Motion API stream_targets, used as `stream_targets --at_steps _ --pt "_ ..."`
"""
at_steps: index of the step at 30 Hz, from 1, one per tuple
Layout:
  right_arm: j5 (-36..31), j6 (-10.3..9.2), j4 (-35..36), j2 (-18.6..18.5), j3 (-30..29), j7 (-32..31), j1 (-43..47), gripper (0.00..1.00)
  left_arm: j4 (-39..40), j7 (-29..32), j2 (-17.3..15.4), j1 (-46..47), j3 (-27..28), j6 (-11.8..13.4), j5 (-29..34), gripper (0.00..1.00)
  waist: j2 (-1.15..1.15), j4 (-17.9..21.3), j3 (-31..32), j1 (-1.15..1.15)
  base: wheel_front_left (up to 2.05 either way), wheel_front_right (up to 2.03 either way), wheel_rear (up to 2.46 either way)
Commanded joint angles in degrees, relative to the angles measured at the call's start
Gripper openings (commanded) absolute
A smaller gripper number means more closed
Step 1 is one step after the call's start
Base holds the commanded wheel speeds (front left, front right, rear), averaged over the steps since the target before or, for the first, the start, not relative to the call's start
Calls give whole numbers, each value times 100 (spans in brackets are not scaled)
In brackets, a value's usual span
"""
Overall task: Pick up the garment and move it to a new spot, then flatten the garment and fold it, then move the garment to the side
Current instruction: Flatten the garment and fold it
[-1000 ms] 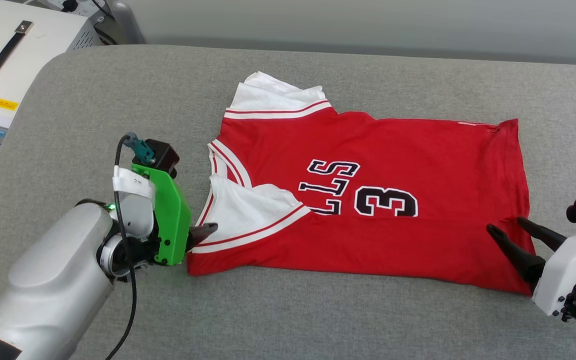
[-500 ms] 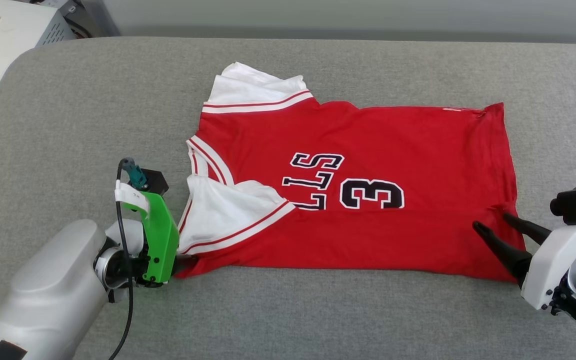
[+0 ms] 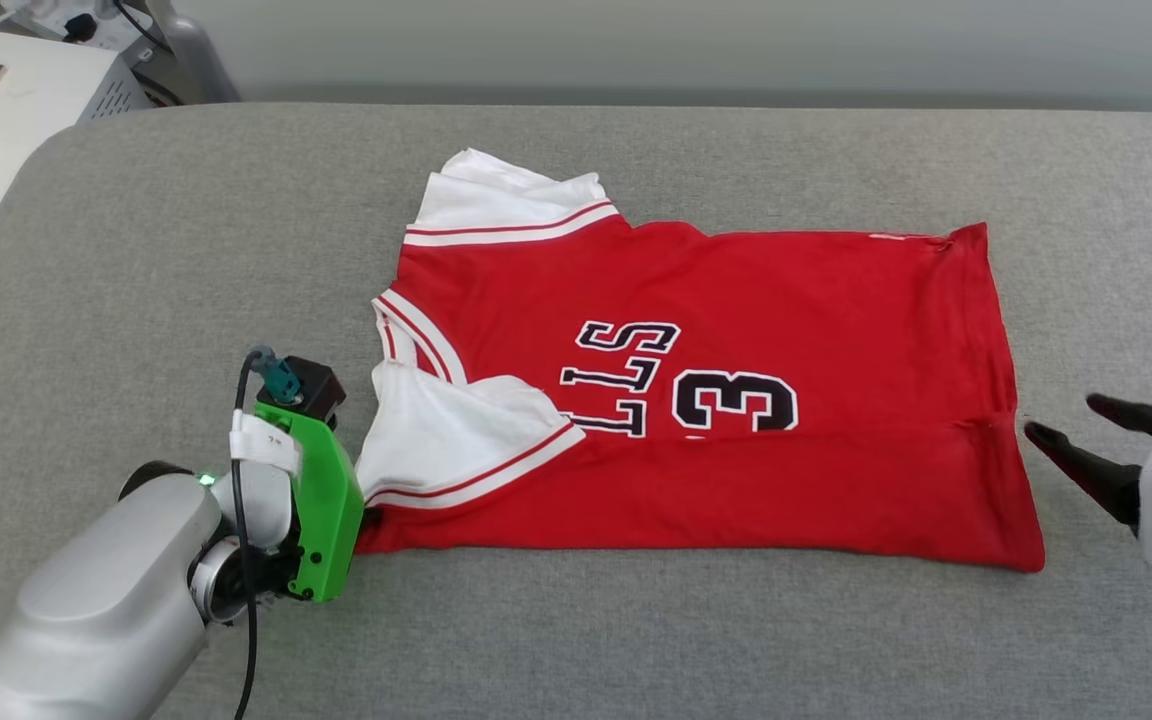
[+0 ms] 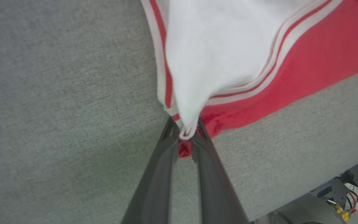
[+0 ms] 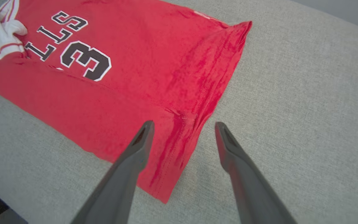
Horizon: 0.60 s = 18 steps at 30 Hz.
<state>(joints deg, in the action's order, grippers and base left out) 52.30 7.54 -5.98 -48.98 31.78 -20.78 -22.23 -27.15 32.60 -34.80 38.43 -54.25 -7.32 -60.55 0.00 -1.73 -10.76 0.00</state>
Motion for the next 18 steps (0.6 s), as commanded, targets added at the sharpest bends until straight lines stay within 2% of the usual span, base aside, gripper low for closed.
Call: stream_targets --at_steps 1,5,8,18 --pt "108 -5 37 -75 -36 -316 -21 100 116 -80 -78 -63 -39 -16 5 0 0 -55 31 0 0 0 0" --pt "185 -5 0 -259 -54 -1138 93 100 356 -165 -182 -31 -134 -16 80 0 0 -124 7 0 0 0 0" --pt "136 -5 -136 -199 -43 -1426 183 100 455 -200 -185 -6 -166 -16 109 0 0 -176 -39 0 0 0 0" --pt "-84 -5 -1137 812 91 -1349 534 100 462 -365 -179 74 -299 -16 190 0 0 -269 -233 0 0 0 0"
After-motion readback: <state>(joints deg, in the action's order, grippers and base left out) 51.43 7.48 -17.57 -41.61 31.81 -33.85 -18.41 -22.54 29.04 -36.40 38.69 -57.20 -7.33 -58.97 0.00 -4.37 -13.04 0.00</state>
